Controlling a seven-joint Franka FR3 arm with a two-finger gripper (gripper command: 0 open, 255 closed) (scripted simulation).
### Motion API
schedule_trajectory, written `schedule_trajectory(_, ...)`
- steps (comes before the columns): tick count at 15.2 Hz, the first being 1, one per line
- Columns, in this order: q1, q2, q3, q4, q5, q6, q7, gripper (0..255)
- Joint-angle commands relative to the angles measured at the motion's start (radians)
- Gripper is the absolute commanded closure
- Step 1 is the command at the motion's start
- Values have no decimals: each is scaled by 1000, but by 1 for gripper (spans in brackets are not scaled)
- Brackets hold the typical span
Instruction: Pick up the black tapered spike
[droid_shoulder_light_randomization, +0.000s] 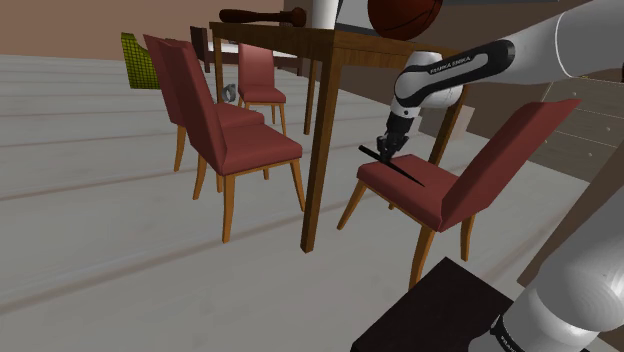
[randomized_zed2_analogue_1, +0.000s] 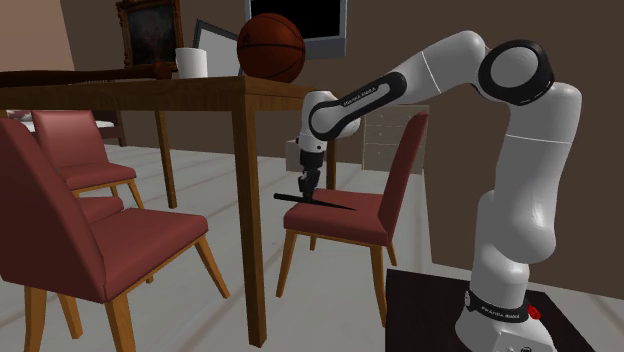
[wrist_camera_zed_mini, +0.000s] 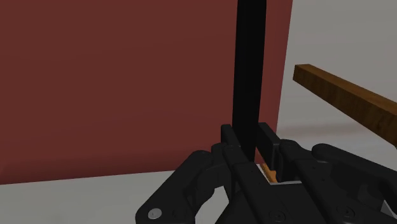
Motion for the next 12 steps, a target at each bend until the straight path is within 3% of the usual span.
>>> schedule_trajectory(1,0,-1,0,6,-2,-27,3,255)
schedule_trajectory(12,0,-35,2,119,-8,-173,10,255)
